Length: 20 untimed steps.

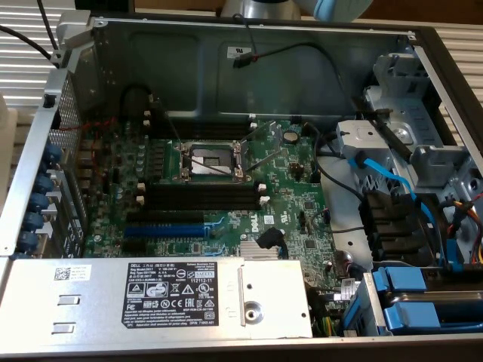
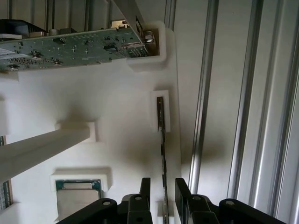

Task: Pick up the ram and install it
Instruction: 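Pick up the ram and move it above insertion slot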

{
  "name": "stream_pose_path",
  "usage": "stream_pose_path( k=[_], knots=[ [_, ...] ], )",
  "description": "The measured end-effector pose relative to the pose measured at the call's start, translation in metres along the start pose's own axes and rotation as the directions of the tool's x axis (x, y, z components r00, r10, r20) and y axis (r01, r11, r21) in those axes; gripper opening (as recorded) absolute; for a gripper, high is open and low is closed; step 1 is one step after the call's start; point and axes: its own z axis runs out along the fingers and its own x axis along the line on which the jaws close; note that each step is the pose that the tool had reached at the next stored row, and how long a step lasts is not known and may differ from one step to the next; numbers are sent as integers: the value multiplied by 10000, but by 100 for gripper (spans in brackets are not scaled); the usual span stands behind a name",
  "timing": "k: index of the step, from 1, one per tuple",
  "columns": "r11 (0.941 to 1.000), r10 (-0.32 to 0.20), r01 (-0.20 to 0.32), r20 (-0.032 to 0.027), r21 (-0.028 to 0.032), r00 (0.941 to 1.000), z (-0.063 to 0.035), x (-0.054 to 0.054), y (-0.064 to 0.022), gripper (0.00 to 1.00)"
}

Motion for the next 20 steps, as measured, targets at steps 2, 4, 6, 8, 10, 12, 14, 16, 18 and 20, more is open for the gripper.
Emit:
stream_pose_path(
  k=[2, 4, 6, 8, 10, 12, 14, 16, 18, 20],
  knots=[
    [10000, 0, 0, 0, 0, 10000, 0, 0, 0, 35],
    [10000, 0, 0, 0, 0, 10000, 0, 0, 0, 35],
    [10000, 0, 0, 0, 0, 10000, 0, 0, 0, 35],
    [10000, 0, 0, 0, 0, 10000, 0, 0, 0, 33],
    [10000, 0, 0, 0, 0, 10000, 0, 0, 0, 26],
    [10000, 0, 0, 1, 0, 10000, 0, 0, 0, 14],
    [10000, 0, 0, 0, 1, 10000, 0, 0, 0, 12],
    [10000, 0, 0, 1, 1, 10000, 0, 0, 0, 12],
    [10000, 0, 0, 0, 0, 10000, 0, 0, 0, 12],
    [10000, 0, 0, 0, 0, 10000, 0, 0, 0, 12]
  ],
)
